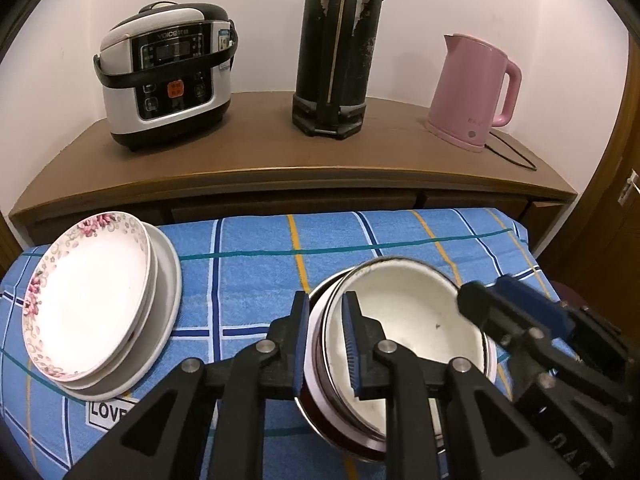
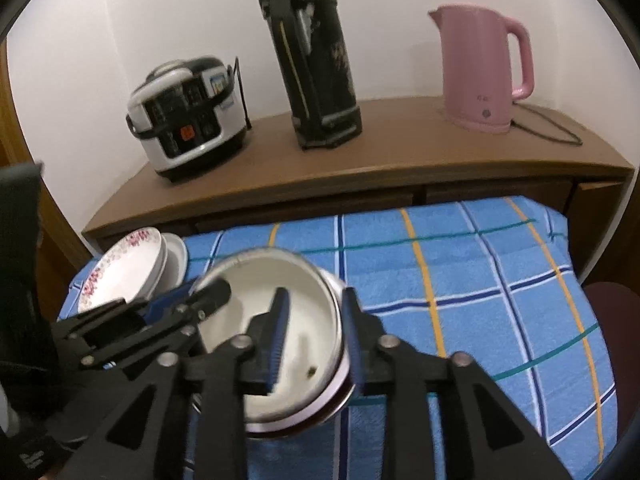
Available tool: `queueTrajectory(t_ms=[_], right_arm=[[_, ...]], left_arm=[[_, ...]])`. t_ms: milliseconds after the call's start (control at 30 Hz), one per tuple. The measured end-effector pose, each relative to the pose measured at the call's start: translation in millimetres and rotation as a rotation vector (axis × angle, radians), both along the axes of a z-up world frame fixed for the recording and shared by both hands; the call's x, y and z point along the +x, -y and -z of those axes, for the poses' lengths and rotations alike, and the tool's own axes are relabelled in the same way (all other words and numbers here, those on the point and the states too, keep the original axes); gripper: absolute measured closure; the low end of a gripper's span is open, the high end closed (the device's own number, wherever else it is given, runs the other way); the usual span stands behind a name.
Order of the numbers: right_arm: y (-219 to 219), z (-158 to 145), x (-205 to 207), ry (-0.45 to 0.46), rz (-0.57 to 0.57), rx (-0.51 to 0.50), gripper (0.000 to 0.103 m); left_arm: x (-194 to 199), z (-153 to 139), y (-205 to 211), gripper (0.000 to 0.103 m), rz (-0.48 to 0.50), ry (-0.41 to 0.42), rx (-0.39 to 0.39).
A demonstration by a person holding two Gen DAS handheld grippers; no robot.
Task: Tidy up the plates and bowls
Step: 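Open both grippers and release the white enamel bowl in the steel bowl, then grasp the rim of the nested bowl stack with both grippers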
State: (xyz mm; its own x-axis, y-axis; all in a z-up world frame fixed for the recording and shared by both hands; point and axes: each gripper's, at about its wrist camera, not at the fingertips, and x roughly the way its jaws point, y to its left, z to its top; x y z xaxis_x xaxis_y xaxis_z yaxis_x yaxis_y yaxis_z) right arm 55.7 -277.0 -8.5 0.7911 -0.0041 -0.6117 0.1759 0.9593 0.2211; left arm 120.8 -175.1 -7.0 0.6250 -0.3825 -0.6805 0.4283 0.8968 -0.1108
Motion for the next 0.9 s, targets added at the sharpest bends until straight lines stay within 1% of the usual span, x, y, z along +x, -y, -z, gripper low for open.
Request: queueTrajectory(t_ms=[100, 167, 200, 233, 267, 300, 333, 367, 500, 600, 733, 900], right_arm=[[3.9, -3.9, -3.7, 0.020, 0.012, 0.010, 0.062], [5.2, -5.1, -6.5, 0.035, 0.017, 0.020, 0.061], [5.3, -5.3, -8.1, 0.041, 0.020, 0.023, 0.060], [6.1, -5.4, -10.1, 0.049, 0.024, 0.027, 0.060], [6.9, -5.7, -12.3, 0.056, 0.028, 0.034, 0.058], [8.3, -6.3, -14.8, 0.065, 0.035, 0.042, 0.056], [9.3, -6.8, -16.3, 0.069, 0.041, 0.047, 0.055], [11.0, -7.4, -18.7, 0.075, 0.048, 0.053, 0.051], [14.2, -11.3, -28.7, 0.099, 0.075, 0.060, 0.031], [14.9, -12.9, -35.9, 0.112, 0.090, 0.065, 0.021], [14.5, -12.9, -45.2, 0.118, 0.100, 0.069, 0.017], [14.7, -11.8, -58.5, 0.129, 0.117, 0.087, 0.016]], left_arm=[[-3.6, -2.9, 1.4, 0.083, -0.005, 0.024, 0.018], [-4.9, -5.2, 0.0, 0.079, -0.005, 0.030, 0.013], [-5.2, -6.6, -1.2, 0.072, -0.003, 0.031, 0.006], [-6.1, -9.0, -3.4, 0.061, -0.007, 0.038, -0.003], [-6.8, -11.4, -5.7, 0.055, -0.019, 0.049, -0.006], [-8.0, -14.7, -9.0, 0.040, -0.039, 0.068, -0.007], [-9.1, -17.4, -11.1, 0.033, -0.055, 0.082, -0.010], [-10.4, -20.0, -13.9, 0.031, -0.068, 0.097, -0.015], [-15.2, -27.5, -20.9, 0.030, -0.075, 0.113, -0.033], [-20.5, -29.4, -21.8, 0.030, -0.082, 0.134, -0.013], [-32.0, -31.0, -23.3, 0.030, -0.093, 0.183, 0.028], [-43.0, -33.4, -29.5, 0.030, -0.097, 0.206, 0.042]])
